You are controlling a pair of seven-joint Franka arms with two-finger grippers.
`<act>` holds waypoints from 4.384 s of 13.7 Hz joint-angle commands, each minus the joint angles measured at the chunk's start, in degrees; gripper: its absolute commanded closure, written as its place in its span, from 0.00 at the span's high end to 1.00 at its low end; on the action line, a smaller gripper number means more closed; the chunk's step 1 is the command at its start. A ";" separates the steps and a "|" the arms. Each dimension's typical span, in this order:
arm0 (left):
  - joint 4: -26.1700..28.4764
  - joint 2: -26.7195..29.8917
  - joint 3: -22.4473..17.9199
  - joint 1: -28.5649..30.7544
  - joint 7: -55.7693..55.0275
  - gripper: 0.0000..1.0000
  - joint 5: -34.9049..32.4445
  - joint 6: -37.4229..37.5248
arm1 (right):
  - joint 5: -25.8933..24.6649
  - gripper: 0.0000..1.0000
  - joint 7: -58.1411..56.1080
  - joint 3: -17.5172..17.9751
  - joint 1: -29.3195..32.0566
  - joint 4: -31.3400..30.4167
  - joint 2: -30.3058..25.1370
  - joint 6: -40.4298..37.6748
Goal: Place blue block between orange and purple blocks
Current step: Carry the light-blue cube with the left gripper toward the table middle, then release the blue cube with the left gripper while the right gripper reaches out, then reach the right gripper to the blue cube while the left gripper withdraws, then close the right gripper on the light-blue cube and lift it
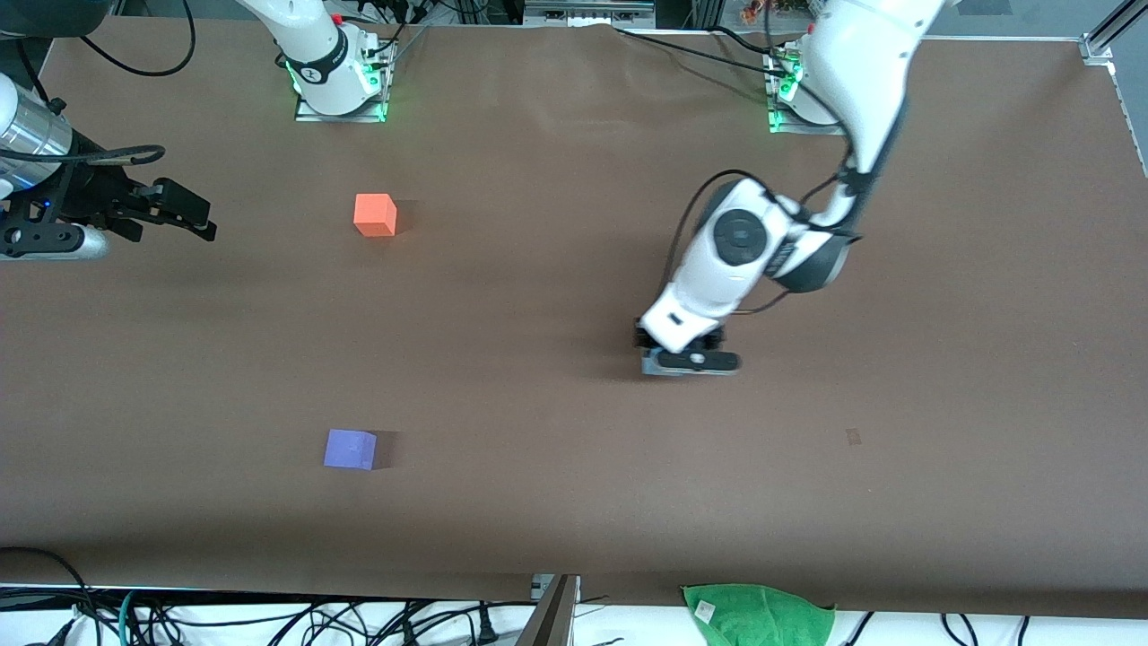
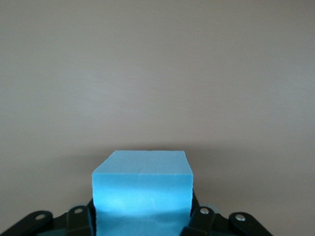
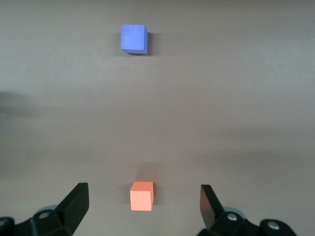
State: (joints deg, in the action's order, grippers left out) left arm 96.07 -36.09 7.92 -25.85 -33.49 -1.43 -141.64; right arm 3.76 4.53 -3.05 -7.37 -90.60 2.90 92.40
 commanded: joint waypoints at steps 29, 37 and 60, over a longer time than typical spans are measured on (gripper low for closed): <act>-13.19 26.50 -3.61 28.31 24.96 1.00 2.59 58.30 | 2.03 1.00 24.26 0.85 -22.93 8.41 26.87 11.46; -12.40 28.27 -5.46 29.89 32.00 1.00 1.60 60.34 | 6.53 1.00 43.81 0.15 -36.56 19.32 46.31 37.22; -16.53 24.32 -4.93 30.68 32.53 1.00 1.96 60.52 | 1.25 0.21 35.13 -0.38 -32.28 18.36 43.00 32.35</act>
State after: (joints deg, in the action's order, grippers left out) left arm 81.25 -10.97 2.99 4.96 -1.90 0.39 -81.48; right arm 4.54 43.88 -4.12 -42.57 -70.85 50.31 131.20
